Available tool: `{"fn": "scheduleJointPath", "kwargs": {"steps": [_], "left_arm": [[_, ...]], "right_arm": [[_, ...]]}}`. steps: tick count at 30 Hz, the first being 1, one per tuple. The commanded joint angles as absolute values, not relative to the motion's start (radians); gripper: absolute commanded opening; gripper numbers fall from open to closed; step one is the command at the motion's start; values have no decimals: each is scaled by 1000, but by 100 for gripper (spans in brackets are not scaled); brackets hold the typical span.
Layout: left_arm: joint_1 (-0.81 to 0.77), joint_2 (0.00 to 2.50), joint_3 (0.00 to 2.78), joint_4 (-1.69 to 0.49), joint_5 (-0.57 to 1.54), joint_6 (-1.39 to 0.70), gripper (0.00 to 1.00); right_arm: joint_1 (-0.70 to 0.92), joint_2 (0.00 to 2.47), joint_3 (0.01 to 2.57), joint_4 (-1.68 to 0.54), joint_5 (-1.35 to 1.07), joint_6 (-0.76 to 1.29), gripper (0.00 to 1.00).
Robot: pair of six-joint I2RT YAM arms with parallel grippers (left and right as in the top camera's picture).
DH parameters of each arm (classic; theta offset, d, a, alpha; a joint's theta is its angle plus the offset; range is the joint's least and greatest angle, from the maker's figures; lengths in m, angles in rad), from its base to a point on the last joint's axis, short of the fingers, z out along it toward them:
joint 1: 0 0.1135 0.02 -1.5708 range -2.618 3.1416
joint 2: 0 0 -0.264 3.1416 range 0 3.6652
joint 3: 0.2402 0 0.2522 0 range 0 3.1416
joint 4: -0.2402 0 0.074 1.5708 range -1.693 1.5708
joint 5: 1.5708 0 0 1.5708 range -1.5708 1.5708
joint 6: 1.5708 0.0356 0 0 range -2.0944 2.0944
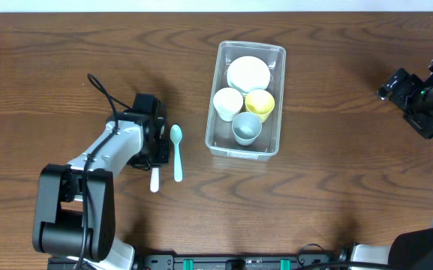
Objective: Pack container
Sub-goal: 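Lower the left gripper onto the white fork and grasp it, then drop the white fork into the container and withdraw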
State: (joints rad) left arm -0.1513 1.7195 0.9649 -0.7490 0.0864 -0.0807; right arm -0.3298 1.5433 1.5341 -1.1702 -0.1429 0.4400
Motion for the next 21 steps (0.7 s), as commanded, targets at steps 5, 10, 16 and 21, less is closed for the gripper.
{"fn": "scheduleJointPath", "kwargs": {"steps": [5,10,16,21], "left_arm": [[-192,1600,1308,-999,105,-54,6],[-356,1518,1490,-1060,124,38,6],[-613,1504,1509,-998,124,359,6],[-753,1570,1509,-934,123,664,6]], "right_arm": [[-334,1541,1533,-1171,-146,440,99],[-334,1541,1533,-1171,-146,440,99],[-334,1541,1533,-1171,-146,440,99],[-334,1541,1533,-1171,-146,440,99]]}}
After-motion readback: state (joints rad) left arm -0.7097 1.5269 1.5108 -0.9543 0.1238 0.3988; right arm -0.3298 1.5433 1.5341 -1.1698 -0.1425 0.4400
